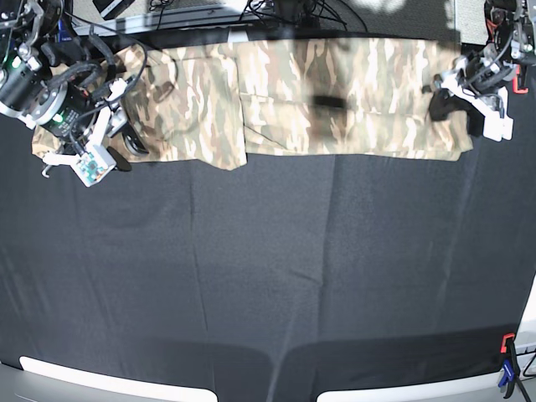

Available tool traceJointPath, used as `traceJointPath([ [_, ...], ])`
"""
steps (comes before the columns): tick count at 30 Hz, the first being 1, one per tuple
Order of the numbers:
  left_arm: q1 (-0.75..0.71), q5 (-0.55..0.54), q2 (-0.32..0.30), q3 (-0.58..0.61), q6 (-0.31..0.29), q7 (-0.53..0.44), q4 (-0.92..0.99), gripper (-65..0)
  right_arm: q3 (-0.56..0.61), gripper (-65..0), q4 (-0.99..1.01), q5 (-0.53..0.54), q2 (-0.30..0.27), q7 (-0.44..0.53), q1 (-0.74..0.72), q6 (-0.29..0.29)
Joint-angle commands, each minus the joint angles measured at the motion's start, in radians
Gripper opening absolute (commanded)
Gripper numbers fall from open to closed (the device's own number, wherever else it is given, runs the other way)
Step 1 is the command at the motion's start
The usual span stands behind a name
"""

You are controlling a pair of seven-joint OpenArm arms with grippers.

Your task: Layout the t-shirt on the table in an organized manner, then fold the t-shirt properly

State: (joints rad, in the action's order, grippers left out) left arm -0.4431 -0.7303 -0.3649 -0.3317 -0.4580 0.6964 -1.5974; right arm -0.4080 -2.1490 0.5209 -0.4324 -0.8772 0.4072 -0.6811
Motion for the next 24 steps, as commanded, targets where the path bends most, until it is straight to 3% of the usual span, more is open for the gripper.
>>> traceJointPath([
  [1,-0.003,0.016,-0.012,-0.003,-0.010,-0.022,-0.012,-65.0,-0.008,-45.9,-0.019,0.013,-0.013,0.024,-0.005,0.001],
  [3,-0.003,0.052,-0.012,-0.003,0.021,-0.072,-0.012,-65.0,-0.008,-45.9,-0.019,0.011,-0.013,0.024,-0.005,0.001],
  [6,0.004,0.128,-0.013,-0.005,0.151,-0.159,-0.012,-65.0,-0.010,-45.9,-0.014,0.006,-0.013,0.024,-0.005,0.001],
  [9,0.037,0.268,-0.015,-0.025,0.270,-0.154,-0.012,-65.0,-0.011,-45.9,0.019,-0.009,-0.014,0.031,-0.009,0.001],
  [11,0.058,0.310,-0.021,-0.043,0.319,-0.128,-0.013,-65.0,-0.011,-45.9,0.066,-0.064,-0.014,0.090,-0.011,0.001],
  [14,0.069,0.310,-0.021,-0.062,0.320,-0.091,-0.032,-65.0,-0.011,-45.9,0.157,-0.134,-0.014,0.169,-0.022,0.009],
  [19,0.016,0.295,-0.014,-0.060,0.321,0.035,-0.219,-65.0,-0.011,-45.9,0.253,-0.144,-0.014,0.162,-0.064,0.008],
  [21,-0.028,0.239,-0.008,-0.060,0.346,0.107,-0.334,-65.0,-0.011,-46.0,0.253,-0.119,-0.014,0.163,-0.066,0.008],
  [24,-0.103,0.170,0.063,-0.058,0.361,0.111,-0.497,-65.0,-0.011,-46.0,0.253,-0.035,-0.013,0.163,-0.066,0.008],
])
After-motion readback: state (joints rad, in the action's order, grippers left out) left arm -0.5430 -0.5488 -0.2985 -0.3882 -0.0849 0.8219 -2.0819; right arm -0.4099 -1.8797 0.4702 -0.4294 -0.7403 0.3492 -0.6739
